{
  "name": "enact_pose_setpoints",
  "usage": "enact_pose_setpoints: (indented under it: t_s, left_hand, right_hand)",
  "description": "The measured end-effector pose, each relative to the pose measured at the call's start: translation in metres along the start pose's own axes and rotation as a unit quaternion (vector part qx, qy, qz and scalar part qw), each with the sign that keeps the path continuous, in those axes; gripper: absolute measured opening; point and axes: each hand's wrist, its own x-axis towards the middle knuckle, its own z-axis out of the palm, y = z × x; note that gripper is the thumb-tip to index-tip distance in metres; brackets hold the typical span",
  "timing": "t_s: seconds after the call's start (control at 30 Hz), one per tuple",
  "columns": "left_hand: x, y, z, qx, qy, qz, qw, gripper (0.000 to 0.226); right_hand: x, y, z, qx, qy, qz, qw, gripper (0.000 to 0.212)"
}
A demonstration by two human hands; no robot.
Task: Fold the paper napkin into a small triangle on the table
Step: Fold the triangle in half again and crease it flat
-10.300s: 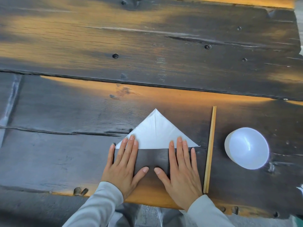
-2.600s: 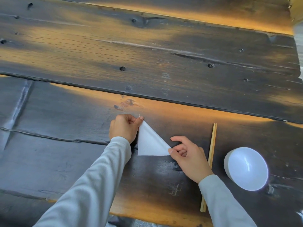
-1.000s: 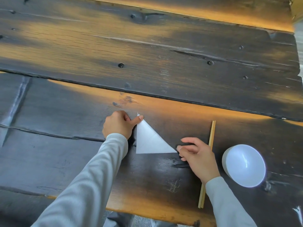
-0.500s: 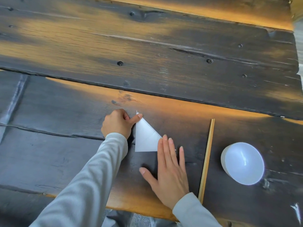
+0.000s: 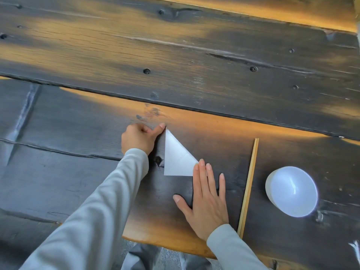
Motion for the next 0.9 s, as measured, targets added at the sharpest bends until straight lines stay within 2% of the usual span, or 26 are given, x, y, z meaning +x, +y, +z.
enact_pose_setpoints:
  t_s: [0.07,0.13,0.2,0.23,0.37,0.43,0.57,0.73,0.9]
  left_hand:
    - [-0.005,-0.005,-0.004,-0.020,0.005,0.101,0.995,0.039]
    - [-0.015,-0.013,-0.008,0.010,-0.023,0.274,0.961,0.029]
    - [-0.022,-0.022,-0.011,0.063,-0.065,0.407,0.909,0.047]
    - [-0.023,-0.026,-0.012,0.090,-0.081,0.438,0.891,0.059]
    - [-0.023,-0.033,-0.018,0.192,-0.145,0.435,0.868,0.099]
    - [-0.022,-0.034,-0.019,0.211,-0.158,0.428,0.865,0.112]
    - [-0.016,-0.037,-0.018,0.223,-0.174,0.430,0.857,0.120]
    - [-0.011,-0.042,-0.018,0.266,-0.194,0.456,0.827,0.127]
    - [-0.011,-0.043,-0.021,0.279,-0.210,0.456,0.818,0.130]
  right_hand:
    - [0.000,0.000,0.000,0.000,0.000,-0.001,1.000,0.092]
    - [0.001,-0.001,-0.001,0.000,0.000,0.001,1.000,0.093]
    - [0.001,-0.002,-0.002,0.001,-0.003,0.003,1.000,0.093]
    - [0.002,-0.002,-0.002,0.001,-0.004,0.004,1.000,0.093]
    - [0.001,-0.001,-0.003,-0.004,-0.005,0.004,1.000,0.092]
    - [0.001,-0.001,-0.003,-0.009,-0.005,0.004,1.000,0.093]
    - [0.002,-0.002,-0.003,-0.010,-0.007,0.004,1.000,0.093]
    - [0.001,-0.002,-0.002,-0.012,-0.007,0.005,1.000,0.093]
    - [0.002,-0.002,-0.002,-0.013,-0.005,0.006,1.000,0.093]
